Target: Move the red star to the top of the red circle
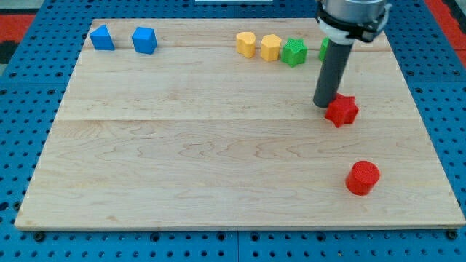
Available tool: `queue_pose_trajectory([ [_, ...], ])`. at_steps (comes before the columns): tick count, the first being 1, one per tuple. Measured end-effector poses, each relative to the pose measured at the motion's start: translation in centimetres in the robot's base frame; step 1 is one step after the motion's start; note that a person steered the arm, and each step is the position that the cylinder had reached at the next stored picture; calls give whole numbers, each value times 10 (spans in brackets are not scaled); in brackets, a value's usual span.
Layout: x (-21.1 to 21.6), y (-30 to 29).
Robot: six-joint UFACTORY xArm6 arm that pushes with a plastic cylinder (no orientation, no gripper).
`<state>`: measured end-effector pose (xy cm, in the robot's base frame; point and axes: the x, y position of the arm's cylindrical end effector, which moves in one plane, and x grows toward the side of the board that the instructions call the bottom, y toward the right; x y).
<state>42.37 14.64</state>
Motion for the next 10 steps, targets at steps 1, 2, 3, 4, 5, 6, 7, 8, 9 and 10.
queue_pose_trajectory([
  [1,-27,1],
  [2,-52,5],
  [3,-4,22],
  [4,36,24],
  [5,31,24],
  [6,9,54],
  [7,57,65],
  [8,90,62],
  [9,95,66],
  [10,64,72],
])
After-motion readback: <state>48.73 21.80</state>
